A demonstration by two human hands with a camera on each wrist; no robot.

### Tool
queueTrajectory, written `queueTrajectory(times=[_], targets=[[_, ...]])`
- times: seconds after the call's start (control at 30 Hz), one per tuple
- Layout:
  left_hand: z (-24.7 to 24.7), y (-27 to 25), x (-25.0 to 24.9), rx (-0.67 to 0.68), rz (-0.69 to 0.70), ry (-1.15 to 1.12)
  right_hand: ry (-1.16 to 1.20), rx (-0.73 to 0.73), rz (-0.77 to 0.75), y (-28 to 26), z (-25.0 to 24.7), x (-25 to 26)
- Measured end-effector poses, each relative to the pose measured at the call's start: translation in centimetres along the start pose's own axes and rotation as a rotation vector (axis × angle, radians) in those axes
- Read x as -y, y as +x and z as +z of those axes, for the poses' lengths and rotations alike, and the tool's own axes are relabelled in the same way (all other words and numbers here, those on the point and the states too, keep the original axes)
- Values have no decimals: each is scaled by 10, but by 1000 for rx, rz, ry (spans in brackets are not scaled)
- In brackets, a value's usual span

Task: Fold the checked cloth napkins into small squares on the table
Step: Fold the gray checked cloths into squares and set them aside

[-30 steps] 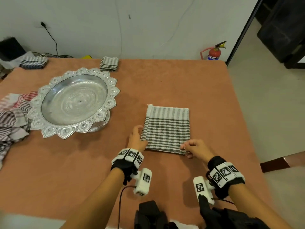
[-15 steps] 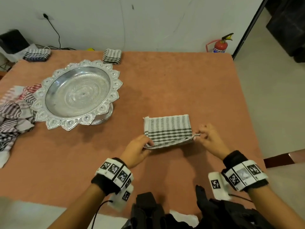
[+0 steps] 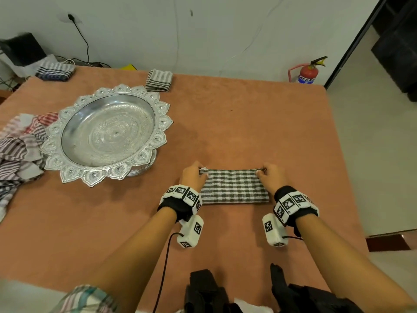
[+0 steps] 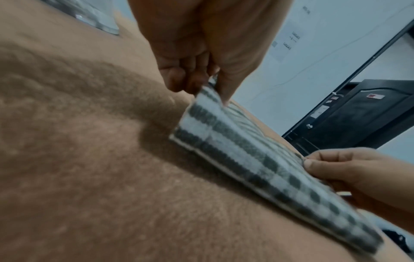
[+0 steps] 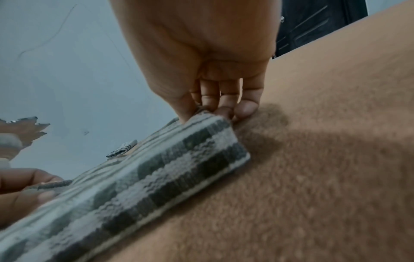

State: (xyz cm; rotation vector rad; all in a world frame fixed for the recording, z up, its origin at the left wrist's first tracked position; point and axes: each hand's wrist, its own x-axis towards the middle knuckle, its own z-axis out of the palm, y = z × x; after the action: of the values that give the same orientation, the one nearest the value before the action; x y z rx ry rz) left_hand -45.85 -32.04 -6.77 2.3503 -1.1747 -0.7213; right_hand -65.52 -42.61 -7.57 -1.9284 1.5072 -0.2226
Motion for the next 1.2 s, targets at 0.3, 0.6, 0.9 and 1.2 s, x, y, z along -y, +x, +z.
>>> queueTrajectory(times=[0.3, 0.6, 0.9, 1.2], targets=[[3, -4, -5, -93, 235, 147, -224, -176, 0, -5, 1, 10], [32, -27, 3, 296, 419, 692, -559, 391, -200, -58, 47, 37], [40, -19, 13, 204, 486, 730, -537, 320, -65, -48, 28, -14], [43, -26, 3, 297, 390, 673, -79, -53, 298, -49, 20, 7]])
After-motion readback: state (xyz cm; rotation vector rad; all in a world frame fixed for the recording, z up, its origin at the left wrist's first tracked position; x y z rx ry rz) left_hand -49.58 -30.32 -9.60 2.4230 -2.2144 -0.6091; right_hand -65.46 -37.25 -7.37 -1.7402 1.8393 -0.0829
